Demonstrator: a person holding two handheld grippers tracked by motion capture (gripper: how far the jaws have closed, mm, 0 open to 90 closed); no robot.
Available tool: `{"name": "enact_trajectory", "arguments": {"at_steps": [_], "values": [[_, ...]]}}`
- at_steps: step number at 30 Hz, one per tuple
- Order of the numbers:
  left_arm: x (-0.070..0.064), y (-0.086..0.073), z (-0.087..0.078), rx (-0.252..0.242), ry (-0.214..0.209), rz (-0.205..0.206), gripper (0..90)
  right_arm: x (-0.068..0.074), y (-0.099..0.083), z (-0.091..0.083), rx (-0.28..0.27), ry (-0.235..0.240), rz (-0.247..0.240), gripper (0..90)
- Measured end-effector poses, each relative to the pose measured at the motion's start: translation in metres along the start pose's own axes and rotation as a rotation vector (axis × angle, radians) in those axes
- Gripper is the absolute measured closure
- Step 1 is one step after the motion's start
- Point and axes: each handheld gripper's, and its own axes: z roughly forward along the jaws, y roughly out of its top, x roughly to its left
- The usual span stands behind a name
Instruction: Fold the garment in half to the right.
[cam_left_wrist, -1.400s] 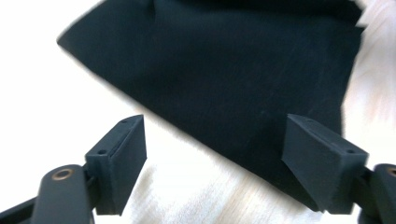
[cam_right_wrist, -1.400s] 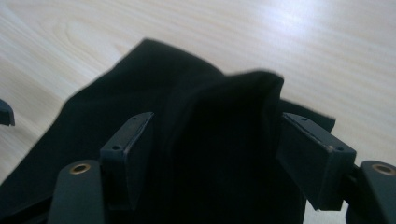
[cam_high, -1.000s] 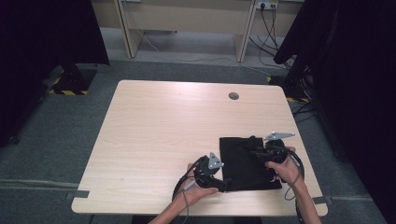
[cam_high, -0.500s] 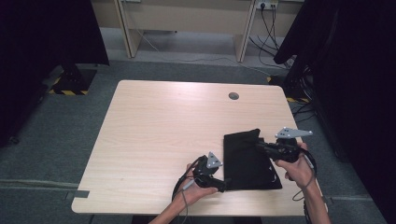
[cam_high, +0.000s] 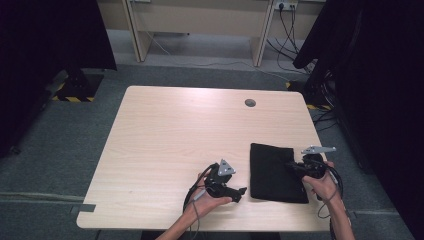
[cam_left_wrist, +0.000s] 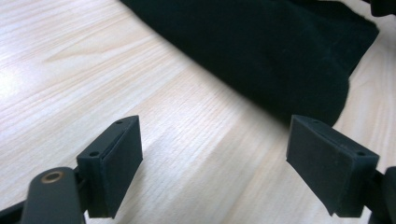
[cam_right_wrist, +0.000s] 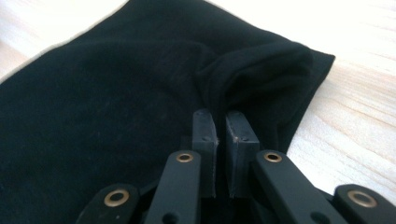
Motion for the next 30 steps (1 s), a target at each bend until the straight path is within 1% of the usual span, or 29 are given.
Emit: {"name": "enact_trajectory", "arguments": {"at_steps": [3, 4, 5, 6, 7, 9, 11, 12, 13, 14, 16, 17, 18, 20, 22, 24, 25, 26, 28, 30], "values": [[0.001, -0.002, 0.000, 0.003, 0.004, -0.011, 16.3, 0.000, -0.002, -0.001, -0.008, 0.002, 0.015, 83.2], [0.002, -0.003, -0.001, 0.005, 0.004, -0.008, 16.2, -0.001, -0.002, -0.001, -0.013, 0.006, 0.024, 80.8], [0.003, -0.004, -0.002, 0.005, 0.007, -0.006, 16.1, -0.002, -0.002, -0.001, -0.016, 0.003, 0.033, 73.1], [0.004, -0.005, -0.004, 0.004, 0.011, -0.006, 16.0, -0.003, -0.001, -0.002, -0.023, -0.023, 0.038, 67.9], [0.006, -0.007, -0.006, 0.007, 0.019, -0.005, 16.0, -0.004, -0.001, -0.004, -0.034, -0.032, 0.043, 64.4], [0.011, -0.011, -0.012, 0.014, 0.039, 0.000, 15.6, -0.004, 0.003, -0.011, -0.056, -0.073, 0.032, 58.2], [0.019, -0.017, -0.019, 0.030, 0.067, 0.008, 15.4, -0.004, 0.009, -0.021, -0.083, -0.130, 0.009, 56.4], [0.023, -0.020, -0.023, 0.027, 0.085, 0.003, 15.4, -0.004, 0.013, -0.025, -0.097, -0.158, 0.000, 54.9], [0.027, -0.023, -0.027, 0.025, 0.102, -0.005, 15.4, -0.004, 0.017, -0.028, -0.106, -0.174, -0.010, 54.4], [0.031, -0.025, -0.032, 0.025, 0.112, -0.013, 15.2, -0.003, 0.021, -0.030, -0.114, -0.177, -0.018, 53.9], [0.039, -0.031, -0.042, 0.021, 0.131, -0.026, 15.0, 0.001, 0.028, -0.031, -0.135, -0.165, -0.038, 54.4], [0.043, -0.034, -0.045, 0.026, 0.143, -0.026, 14.9, 0.005, 0.031, -0.030, -0.138, -0.149, -0.060, 56.0], [0.046, -0.037, -0.049, 0.026, 0.157, -0.021, 14.6, 0.010, 0.033, -0.027, -0.132, -0.131, -0.079, 57.2], [0.052, -0.042, -0.057, 0.031, 0.190, -0.012, 14.5, 0.020, 0.036, -0.019, -0.098, -0.101, -0.126, 59.5], [0.058, -0.047, -0.065, 0.038, 0.206, -0.008, 14.5, 0.025, 0.036, -0.010, -0.067, -0.078, -0.141, 61.1], [0.063, -0.052, -0.072, 0.045, 0.232, -0.001, 14.4, 0.025, 0.033, 0.000, -0.026, -0.080, -0.138, 61.3], [0.065, -0.055, -0.076, 0.050, 0.240, 0.006, 14.2, 0.022, 0.031, 0.004, -0.001, -0.084, -0.130, 60.8], [0.069, -0.058, -0.081, 0.054, 0.239, 0.008, 13.2, 0.019, 0.028, 0.008, 0.011, -0.085, -0.114, 60.5], [0.075, -0.064, -0.090, 0.051, 0.250, -0.005, 12.6, 0.013, 0.022, 0.014, 0.019, -0.079, -0.072, 60.0], [0.081, -0.070, -0.099, 0.050, 0.263, -0.014, 12.5, 0.007, 0.018, 0.017, -0.010, -0.048, -0.033, 59.9]]}}
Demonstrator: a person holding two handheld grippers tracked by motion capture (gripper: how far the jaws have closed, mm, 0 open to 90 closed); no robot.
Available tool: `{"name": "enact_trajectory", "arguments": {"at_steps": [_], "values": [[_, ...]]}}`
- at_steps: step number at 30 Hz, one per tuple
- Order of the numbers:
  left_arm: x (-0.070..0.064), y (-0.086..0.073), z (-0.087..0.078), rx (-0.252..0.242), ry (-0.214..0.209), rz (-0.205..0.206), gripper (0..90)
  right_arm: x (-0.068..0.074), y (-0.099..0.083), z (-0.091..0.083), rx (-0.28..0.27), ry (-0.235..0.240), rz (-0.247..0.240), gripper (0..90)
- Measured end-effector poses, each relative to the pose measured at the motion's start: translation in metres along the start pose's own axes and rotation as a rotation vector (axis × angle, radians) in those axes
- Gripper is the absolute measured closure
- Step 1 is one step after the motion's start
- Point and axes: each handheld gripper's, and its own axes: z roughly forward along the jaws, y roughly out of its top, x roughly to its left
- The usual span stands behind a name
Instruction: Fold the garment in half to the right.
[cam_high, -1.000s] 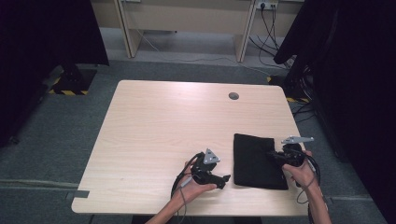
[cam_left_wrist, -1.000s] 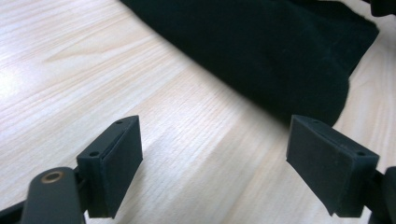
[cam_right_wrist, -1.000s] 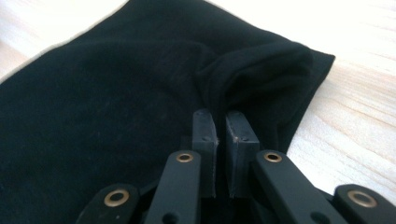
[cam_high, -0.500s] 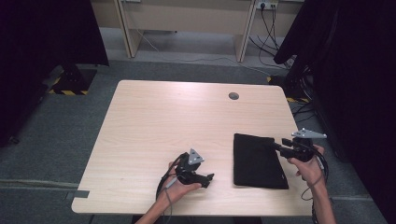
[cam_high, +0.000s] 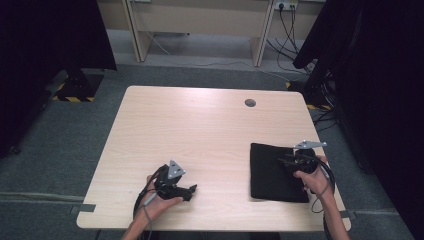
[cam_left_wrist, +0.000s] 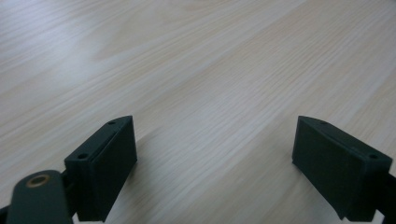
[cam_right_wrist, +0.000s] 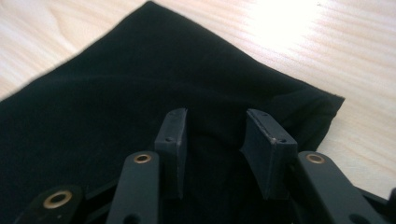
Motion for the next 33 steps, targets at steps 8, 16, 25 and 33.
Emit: {"name": "enact_trajectory", "arguments": {"at_steps": [8, 16, 25, 33], "values": [[0.020, -0.016, -0.017, 0.003, 0.023, -0.023, 11.3, 0.009, 0.006, -0.015, -0.042, 0.005, -0.032, 46.5], [0.024, -0.019, -0.020, 0.013, 0.068, -0.064, 7.2, 0.036, 0.002, -0.030, -0.067, 0.055, -0.082, 37.4], [0.030, -0.023, -0.024, 0.031, 0.091, -0.092, 0.0, 0.039, -0.012, -0.022, -0.044, 0.051, -0.041, 32.3], [0.032, -0.025, -0.026, 0.031, 0.102, -0.099, 0.0, 0.042, -0.017, -0.012, -0.012, 0.028, -0.042, 30.4]]}}
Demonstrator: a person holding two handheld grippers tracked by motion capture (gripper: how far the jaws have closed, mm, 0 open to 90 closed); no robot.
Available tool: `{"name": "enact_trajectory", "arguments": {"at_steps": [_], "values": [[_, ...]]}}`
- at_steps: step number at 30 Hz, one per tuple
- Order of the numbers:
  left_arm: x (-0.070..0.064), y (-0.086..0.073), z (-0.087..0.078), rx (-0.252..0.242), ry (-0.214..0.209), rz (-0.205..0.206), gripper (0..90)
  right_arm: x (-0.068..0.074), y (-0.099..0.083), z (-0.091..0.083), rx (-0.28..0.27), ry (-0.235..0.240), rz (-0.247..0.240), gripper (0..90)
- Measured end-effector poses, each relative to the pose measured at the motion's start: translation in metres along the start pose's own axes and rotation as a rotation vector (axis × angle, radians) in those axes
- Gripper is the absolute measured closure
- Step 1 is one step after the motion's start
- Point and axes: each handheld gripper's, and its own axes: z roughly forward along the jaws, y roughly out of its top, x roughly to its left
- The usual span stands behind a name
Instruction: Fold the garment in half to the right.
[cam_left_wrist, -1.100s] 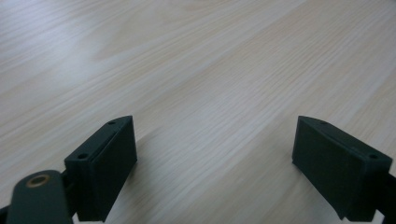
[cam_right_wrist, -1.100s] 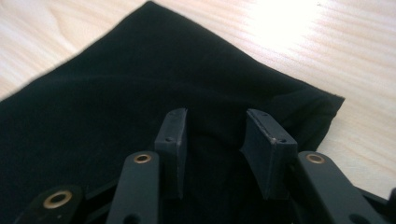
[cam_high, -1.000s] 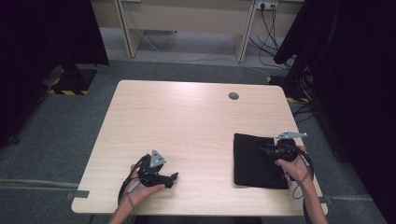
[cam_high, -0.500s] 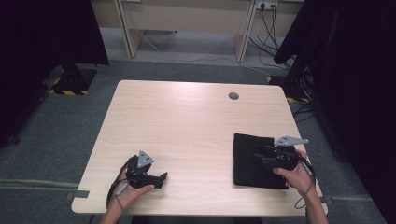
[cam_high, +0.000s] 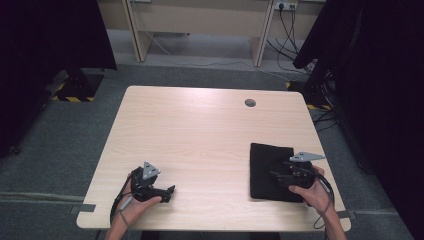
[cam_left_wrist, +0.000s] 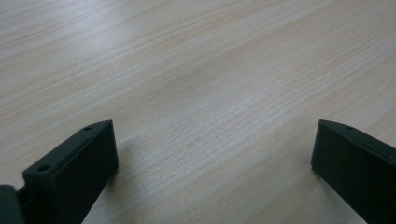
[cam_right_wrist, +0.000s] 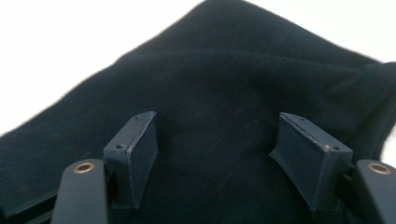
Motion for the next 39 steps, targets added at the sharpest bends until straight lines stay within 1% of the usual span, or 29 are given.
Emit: {"name": "enact_trajectory", "arguments": {"at_steps": [1, 2, 4, 7, 8, 11, 16, 24, 31, 35, 39], "values": [[0.000, 0.000, 0.000, 0.000, 0.003, -0.003, 0.0, 0.000, -0.001, 0.004, -0.006, -0.005, -0.007, 29.2], [0.000, 0.000, 0.000, 0.000, 0.006, -0.004, 0.0, 0.001, -0.001, 0.006, -0.015, -0.012, -0.024, 29.1], [0.000, 0.000, 0.000, -0.001, 0.009, -0.009, 0.0, 0.005, 0.001, 0.008, -0.006, -0.023, -0.038, 28.9], [0.000, 0.000, 0.000, -0.001, 0.011, -0.010, 0.0, 0.008, 0.003, 0.012, -0.015, -0.016, -0.056, 29.0], [0.000, 0.000, 0.000, -0.001, 0.011, -0.011, 0.0, 0.010, 0.004, 0.013, -0.016, -0.017, -0.051, 29.0], [0.000, 0.000, 0.000, -0.001, 0.012, -0.012, 0.0, 0.014, 0.007, 0.017, -0.020, -0.010, -0.066, 29.0], [0.001, 0.000, 0.000, -0.001, 0.013, -0.013, 0.0, 0.024, 0.015, 0.025, -0.012, 0.002, -0.084, 29.0], [0.001, 0.000, 0.000, -0.001, 0.015, -0.015, 0.0, 0.040, 0.031, 0.041, 0.007, 0.018, -0.097, 29.0], [0.001, 0.000, 0.000, -0.001, 0.015, -0.015, 0.0, 0.055, 0.044, 0.056, 0.009, 0.034, -0.113, 28.9], [0.001, 0.000, 0.000, -0.001, 0.016, -0.015, 0.0, 0.064, 0.051, 0.063, 0.015, 0.035, -0.108, 28.9], [0.001, 0.000, 0.000, 0.000, 0.016, -0.015, 0.0, 0.071, 0.057, 0.070, 0.015, 0.039, -0.118, 28.9]]}}
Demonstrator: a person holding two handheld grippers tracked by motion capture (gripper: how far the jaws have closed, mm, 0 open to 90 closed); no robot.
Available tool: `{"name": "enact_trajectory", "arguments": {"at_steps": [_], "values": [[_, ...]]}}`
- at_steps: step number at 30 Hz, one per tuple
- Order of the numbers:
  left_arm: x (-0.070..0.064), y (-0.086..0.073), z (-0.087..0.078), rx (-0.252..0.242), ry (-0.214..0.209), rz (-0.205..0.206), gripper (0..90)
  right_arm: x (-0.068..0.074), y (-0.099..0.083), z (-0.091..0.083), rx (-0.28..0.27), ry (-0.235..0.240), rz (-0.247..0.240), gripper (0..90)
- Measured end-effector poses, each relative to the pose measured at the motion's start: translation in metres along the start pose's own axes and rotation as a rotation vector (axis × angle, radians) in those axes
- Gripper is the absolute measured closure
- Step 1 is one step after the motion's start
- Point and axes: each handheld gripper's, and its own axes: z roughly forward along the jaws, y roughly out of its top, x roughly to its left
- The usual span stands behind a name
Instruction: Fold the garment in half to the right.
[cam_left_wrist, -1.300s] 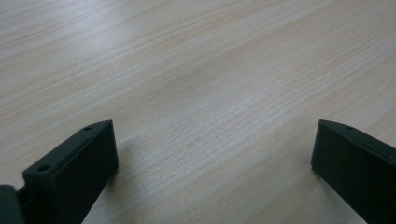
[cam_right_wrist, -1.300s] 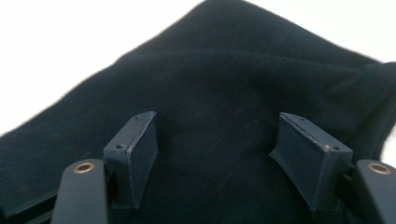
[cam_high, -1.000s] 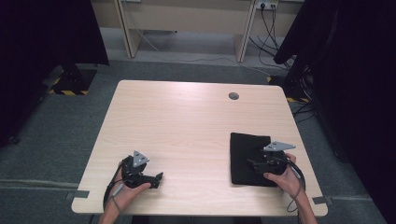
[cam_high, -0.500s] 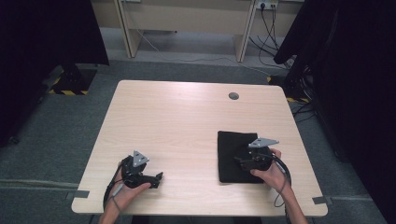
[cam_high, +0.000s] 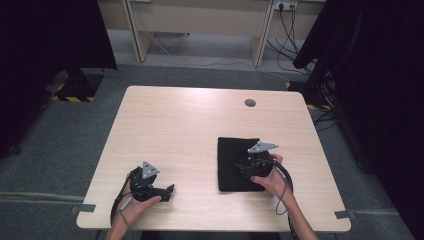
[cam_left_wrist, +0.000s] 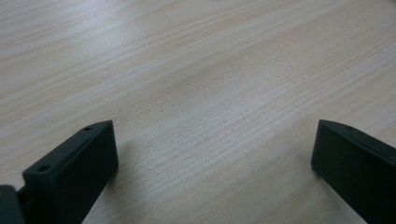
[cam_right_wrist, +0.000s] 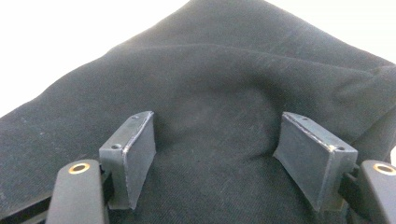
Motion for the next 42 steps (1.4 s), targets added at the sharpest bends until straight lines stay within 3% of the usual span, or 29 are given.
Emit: {"name": "enact_trajectory", "arguments": {"at_steps": [14, 21, 32, 42], "values": [[0.000, 0.000, 0.000, 0.000, 0.002, -0.001, 0.0, 0.021, 0.020, 0.022, -0.012, 0.011, -0.009, 28.8], [0.000, 0.000, 0.000, 0.000, 0.002, -0.001, 0.0, 0.025, 0.025, 0.028, -0.026, 0.019, -0.019, 28.7], [0.000, 0.000, 0.000, 0.001, 0.002, -0.001, 0.0, 0.022, 0.027, 0.027, -0.022, 0.041, -0.006, 28.0], [0.000, 0.000, 0.000, 0.001, 0.003, -0.003, 0.0, 0.018, 0.028, 0.013, -0.067, 0.059, 0.001, 27.6]]}}
